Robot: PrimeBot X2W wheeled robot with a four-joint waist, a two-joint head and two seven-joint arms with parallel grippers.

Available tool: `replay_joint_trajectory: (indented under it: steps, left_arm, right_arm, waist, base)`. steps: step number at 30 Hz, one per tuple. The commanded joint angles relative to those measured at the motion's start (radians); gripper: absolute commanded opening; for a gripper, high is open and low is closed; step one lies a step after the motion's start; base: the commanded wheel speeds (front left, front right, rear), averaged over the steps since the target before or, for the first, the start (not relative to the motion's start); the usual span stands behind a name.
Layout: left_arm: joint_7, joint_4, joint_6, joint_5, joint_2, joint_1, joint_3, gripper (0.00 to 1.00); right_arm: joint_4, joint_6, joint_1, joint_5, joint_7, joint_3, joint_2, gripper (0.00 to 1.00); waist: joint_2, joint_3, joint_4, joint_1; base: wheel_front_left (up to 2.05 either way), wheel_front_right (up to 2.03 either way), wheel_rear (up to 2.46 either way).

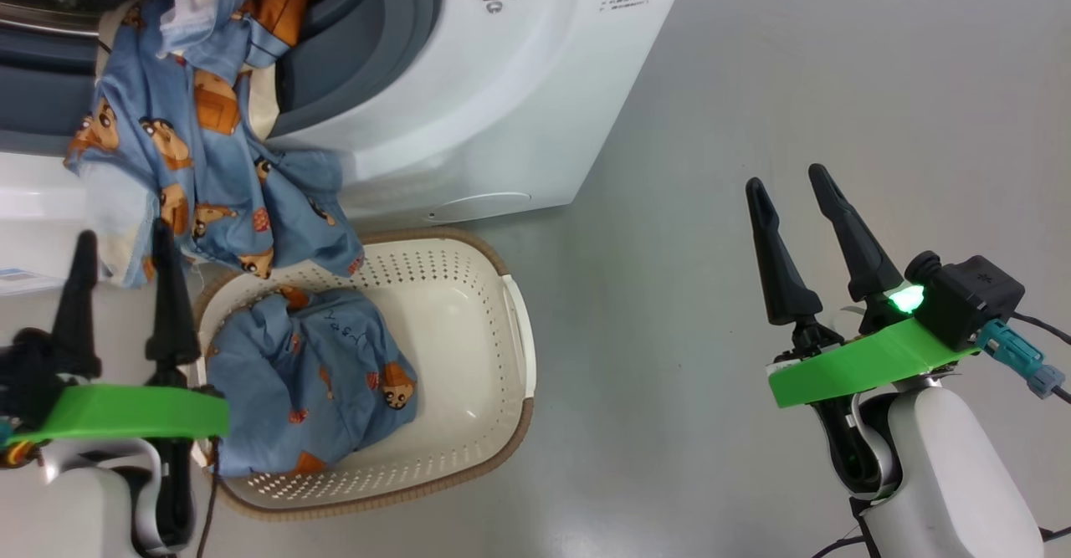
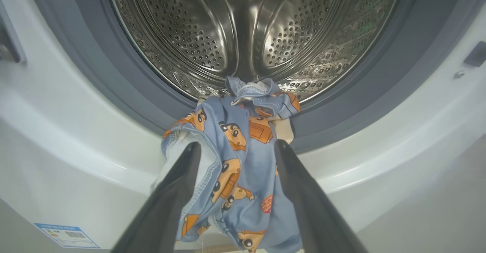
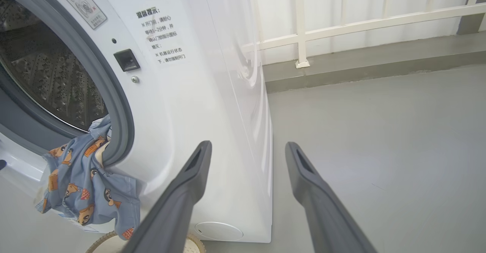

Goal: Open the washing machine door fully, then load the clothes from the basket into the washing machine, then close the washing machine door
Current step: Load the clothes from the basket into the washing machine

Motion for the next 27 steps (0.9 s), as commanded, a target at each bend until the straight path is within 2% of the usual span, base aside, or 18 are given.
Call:
replay_joint_trajectory:
  steps: [1,11,27]
  left_arm:
    - [-0.003,-0.01,-0.001,-0.004,0.029,0.011,0.021,1.0]
    - [0.032,0.148,-0.001,-0.012,0.075,-0.069,-0.027,1.0]
    - [0.023,0.563,-0.001,-0.065,0.153,-0.309,-0.117,1.0]
  right_arm:
    - [-0.018,0.001,0.025,-0.005,-0.008,0.022,0.002,1.0]
    - [-0.004,0.001,0.018,-0.002,-0.008,0.029,0.01,1.0]
    - [-0.009,0.001,-0.006,-0.003,-0.008,0.033,0.026,1.0]
  waist:
    - [0.0,0.0,-0.002,0.0]
    - [0.0,0.009,-0.018,0.0]
    - [0.0,0.055,-0.055,0.0]
  base:
    - [0.0,0.0,0.0]
    - [0.0,0.0,0.0]
    - [0.0,0.0,0.0]
